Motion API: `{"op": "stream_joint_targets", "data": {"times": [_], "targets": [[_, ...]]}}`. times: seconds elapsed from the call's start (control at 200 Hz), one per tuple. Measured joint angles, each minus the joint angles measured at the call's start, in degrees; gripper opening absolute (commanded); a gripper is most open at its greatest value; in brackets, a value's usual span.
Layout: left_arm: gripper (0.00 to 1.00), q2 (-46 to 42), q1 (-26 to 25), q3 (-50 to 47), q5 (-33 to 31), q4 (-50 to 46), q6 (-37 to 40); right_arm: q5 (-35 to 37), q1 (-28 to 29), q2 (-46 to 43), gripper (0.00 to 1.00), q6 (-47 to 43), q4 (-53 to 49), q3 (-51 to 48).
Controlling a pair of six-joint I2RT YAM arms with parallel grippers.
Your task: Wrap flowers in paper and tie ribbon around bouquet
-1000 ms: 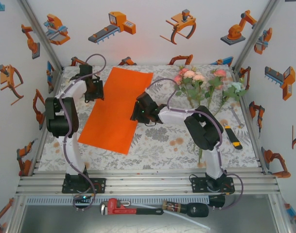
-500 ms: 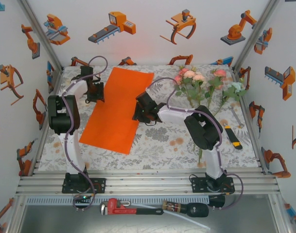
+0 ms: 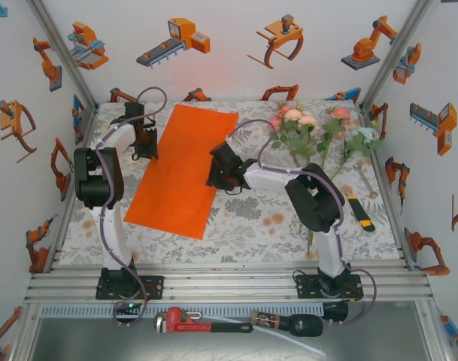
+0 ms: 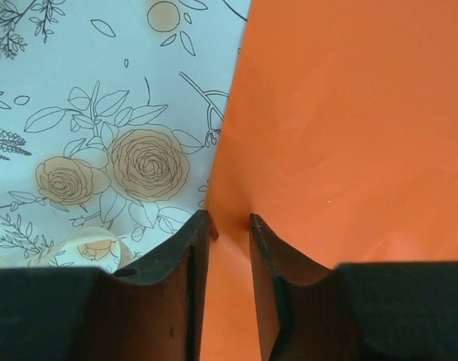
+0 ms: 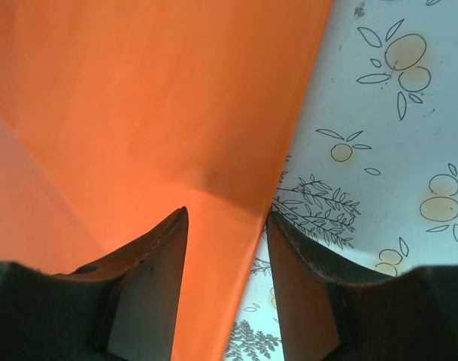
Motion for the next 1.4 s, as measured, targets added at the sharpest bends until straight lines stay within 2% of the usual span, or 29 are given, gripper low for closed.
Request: {"op": "stream_joint_targets", "data": {"times": [0.18, 0.38, 0.491, 0.576, 0.706, 0.871, 0.971, 1.101, 1.236, 1.316, 1.402], "targets": [[0.19, -0.96, -0.42, 0.00, 0.11, -0.02, 0.00, 0.17, 0.00, 0.00, 0.46, -0.39, -0.28, 0.11], [0.13, -1.38, -0.87, -0.07, -0.20, -1.11, -0.42, 0.63, 0.00, 0.00, 0.47, -1.11, -0.66, 0.22], [0.05, -3.06, -1.20, -0.85, -0.74, -2.51, -2.34, 0.59, -0.33, 0.00, 0.49, -2.36, -1.51, 0.57], [0.00, -5.97, -1.68, -2.12, -0.15, -3.56, -6.27, 0.09, -1.33, -0.02, 0.51, -4.28, -1.95, 0.81], [0.00, -12.24, -3.74, -4.68, 0.76, -4.09, -13.84, -1.60, -4.92, -0.55, 0.57, -10.14, -3.10, 0.85], [0.00, -17.16, -8.85, -5.81, -0.50, -4.50, -23.06, -3.06, -8.72, -2.73, 0.75, -19.32, -6.16, 0.37], [0.00, -17.11, -10.43, -5.62, -1.44, -5.81, -28.04, -2.54, -9.11, -8.48, 0.78, -24.55, -7.19, -2.84], [0.00, -16.06, -11.02, -4.28, -2.86, -9.16, -32.87, -1.57, -8.61, -20.50, 0.77, -29.90, -6.25, -8.90], [0.00, -15.76, -11.87, -2.23, -3.91, -11.43, -37.59, -1.40, -3.91, -31.95, 0.78, -35.54, 0.76, -15.69], [0.00, -15.17, -12.44, 0.24, -4.17, -13.40, -40.46, -0.94, 4.76, -34.27, 0.82, -39.71, 6.88, -19.02], [0.00, -13.90, -12.68, 3.37, -4.33, -15.06, -42.42, -0.39, 13.88, -31.69, 0.87, -44.74, 11.54, -19.63]]}}
